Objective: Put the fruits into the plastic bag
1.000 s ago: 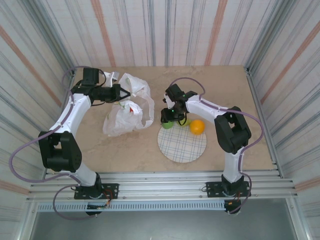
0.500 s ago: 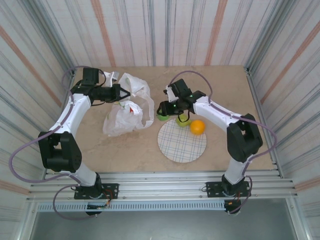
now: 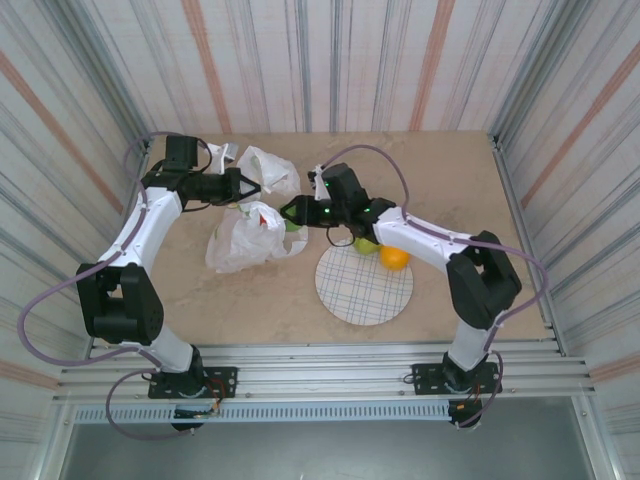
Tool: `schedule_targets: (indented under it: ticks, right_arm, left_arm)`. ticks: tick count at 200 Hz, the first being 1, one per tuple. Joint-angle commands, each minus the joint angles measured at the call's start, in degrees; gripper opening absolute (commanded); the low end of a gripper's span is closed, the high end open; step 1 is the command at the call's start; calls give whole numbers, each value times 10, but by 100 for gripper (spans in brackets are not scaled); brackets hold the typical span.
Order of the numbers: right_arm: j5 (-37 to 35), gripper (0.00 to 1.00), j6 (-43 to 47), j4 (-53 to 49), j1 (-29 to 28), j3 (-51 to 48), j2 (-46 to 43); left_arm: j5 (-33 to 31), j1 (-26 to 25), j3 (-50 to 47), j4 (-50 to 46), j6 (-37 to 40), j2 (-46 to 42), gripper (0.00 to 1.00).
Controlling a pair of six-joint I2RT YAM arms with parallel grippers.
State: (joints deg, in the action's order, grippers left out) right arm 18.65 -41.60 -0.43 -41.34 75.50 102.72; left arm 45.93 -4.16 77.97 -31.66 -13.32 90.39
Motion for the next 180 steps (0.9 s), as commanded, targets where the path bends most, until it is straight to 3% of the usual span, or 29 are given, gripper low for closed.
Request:
schedule_targets:
  ticks: [1,102,180]
  right_arm:
    - [-50,53,-73,31,-17,37,40]
    - [-184,55,-249,61,-67,160,173]
    - [-108,79,-191,47,-68,217,198]
  left_arm:
    - [9,3,0,-7,8,-24,0]
    - [15,-2,-1,-4,4,-27,0]
    - [18,-2,-1,-2,3,-28,0]
